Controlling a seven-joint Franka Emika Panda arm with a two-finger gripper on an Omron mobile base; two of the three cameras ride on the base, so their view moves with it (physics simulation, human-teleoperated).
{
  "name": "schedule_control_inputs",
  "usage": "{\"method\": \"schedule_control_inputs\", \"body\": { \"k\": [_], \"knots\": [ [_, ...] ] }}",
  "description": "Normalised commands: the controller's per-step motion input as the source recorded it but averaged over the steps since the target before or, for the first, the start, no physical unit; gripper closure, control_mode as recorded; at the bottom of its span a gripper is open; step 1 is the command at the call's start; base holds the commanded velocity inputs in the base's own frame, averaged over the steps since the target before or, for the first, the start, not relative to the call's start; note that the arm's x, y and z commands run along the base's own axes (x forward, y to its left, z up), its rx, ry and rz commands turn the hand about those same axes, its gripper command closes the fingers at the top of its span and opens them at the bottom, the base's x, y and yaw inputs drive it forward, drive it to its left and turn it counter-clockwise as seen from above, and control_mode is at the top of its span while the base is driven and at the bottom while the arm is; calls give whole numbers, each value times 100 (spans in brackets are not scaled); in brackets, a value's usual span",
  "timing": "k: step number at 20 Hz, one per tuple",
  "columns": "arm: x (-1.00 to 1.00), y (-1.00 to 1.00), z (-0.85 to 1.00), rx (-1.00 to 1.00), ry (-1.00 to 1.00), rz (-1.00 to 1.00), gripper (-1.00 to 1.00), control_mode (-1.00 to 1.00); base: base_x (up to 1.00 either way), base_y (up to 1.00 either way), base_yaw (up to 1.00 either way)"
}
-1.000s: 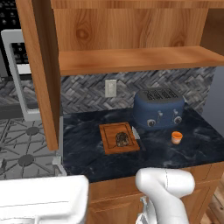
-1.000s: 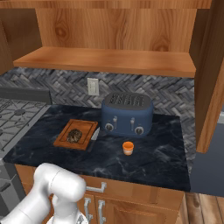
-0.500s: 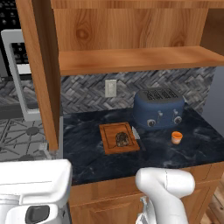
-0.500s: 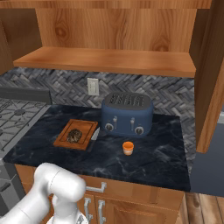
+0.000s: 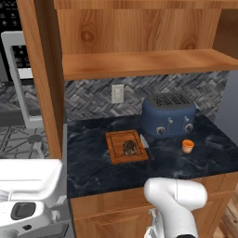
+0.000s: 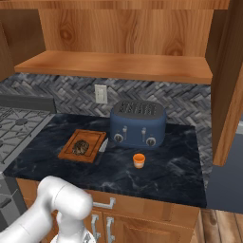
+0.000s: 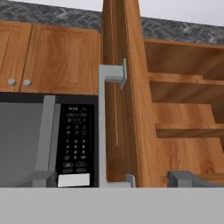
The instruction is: Pick the bread, place it on the cutting board, pick the jam, place it on the counter, and close the cabinet.
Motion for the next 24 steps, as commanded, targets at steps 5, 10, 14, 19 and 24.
{"method": "schedule_control_inputs", "body": {
  "k": [5,10,14,19,24],
  "knots": [
    [21,9,0,0,-1,-9,-100,-100,0,0,0],
    [21,8,0,0,-2,-11,-100,-100,0,0,0],
    [21,14,0,0,-3,-11,-100,-100,0,0,0],
    [18,13,0,0,-3,-11,-100,-100,0,0,0],
    [16,13,0,0,-3,-10,-100,-100,0,0,0]
  ]
}}
